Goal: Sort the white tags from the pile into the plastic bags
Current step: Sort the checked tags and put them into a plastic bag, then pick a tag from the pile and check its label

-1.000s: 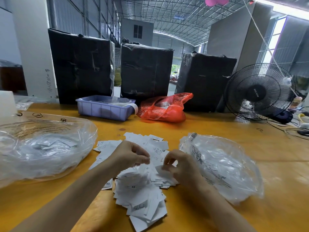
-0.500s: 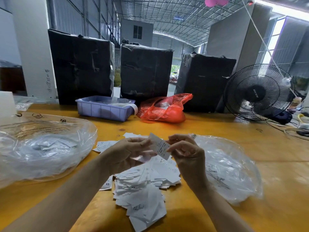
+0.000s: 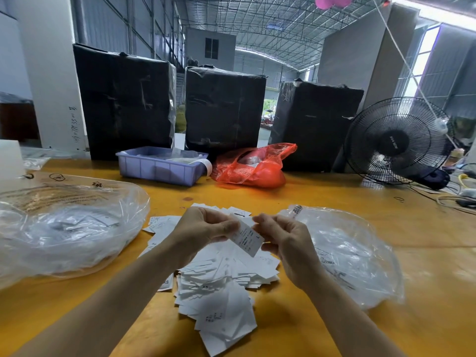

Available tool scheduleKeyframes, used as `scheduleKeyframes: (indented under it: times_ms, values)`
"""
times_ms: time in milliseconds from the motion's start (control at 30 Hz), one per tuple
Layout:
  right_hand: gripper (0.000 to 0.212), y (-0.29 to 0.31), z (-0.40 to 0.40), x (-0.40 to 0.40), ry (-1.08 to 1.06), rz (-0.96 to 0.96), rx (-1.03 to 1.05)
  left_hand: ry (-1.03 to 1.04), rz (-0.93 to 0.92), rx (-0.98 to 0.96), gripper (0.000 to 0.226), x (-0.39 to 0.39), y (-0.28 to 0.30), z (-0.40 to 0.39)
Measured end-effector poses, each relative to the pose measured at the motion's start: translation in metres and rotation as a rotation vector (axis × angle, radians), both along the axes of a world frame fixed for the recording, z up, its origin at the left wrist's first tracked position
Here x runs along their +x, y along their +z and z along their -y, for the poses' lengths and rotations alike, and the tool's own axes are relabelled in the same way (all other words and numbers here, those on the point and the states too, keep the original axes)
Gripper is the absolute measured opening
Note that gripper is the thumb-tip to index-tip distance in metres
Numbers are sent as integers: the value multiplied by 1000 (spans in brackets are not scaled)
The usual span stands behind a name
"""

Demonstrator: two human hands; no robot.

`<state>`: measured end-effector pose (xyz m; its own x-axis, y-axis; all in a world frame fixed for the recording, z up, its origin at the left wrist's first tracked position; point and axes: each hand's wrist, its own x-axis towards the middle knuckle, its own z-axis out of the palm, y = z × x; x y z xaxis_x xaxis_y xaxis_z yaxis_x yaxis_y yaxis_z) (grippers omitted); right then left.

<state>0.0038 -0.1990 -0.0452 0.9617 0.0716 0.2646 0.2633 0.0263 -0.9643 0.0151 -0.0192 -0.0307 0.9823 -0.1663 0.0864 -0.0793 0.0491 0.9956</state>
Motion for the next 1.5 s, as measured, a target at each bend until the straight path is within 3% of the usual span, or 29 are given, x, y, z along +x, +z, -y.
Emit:
scheduleKeyframes:
  times_ms: [100,167,233,367,433,533,767,900,1500]
  values:
    - [15,-2,3,0,106,-83,-213,-30,18,29,9,-2,-1,2]
    - [17,-1,4,-1,117,-163,-213,-9,16,43,11,-2,-1,3]
    - [13,2,6,0,50,-206,-84,30,-6,53,13,-2,-1,1]
    - [11,14,13,2,-23,-234,398,10,-67,65,18,-4,1,-3]
    - [14,17,13,1,-9,-224,469,-21,-85,84,21,-6,1,-1]
    - [10,14,3,-4,-37,-183,306,-59,-110,113,21,-8,1,3]
    - [12,10,-12,-12,-91,-19,190,-82,-143,110,28,-10,1,7]
    - [13,8,-14,-13,-119,17,135,-72,-147,128,19,-9,0,9]
    - [8,5,-16,-12,-94,-32,137,-101,-132,190,5,-9,2,5]
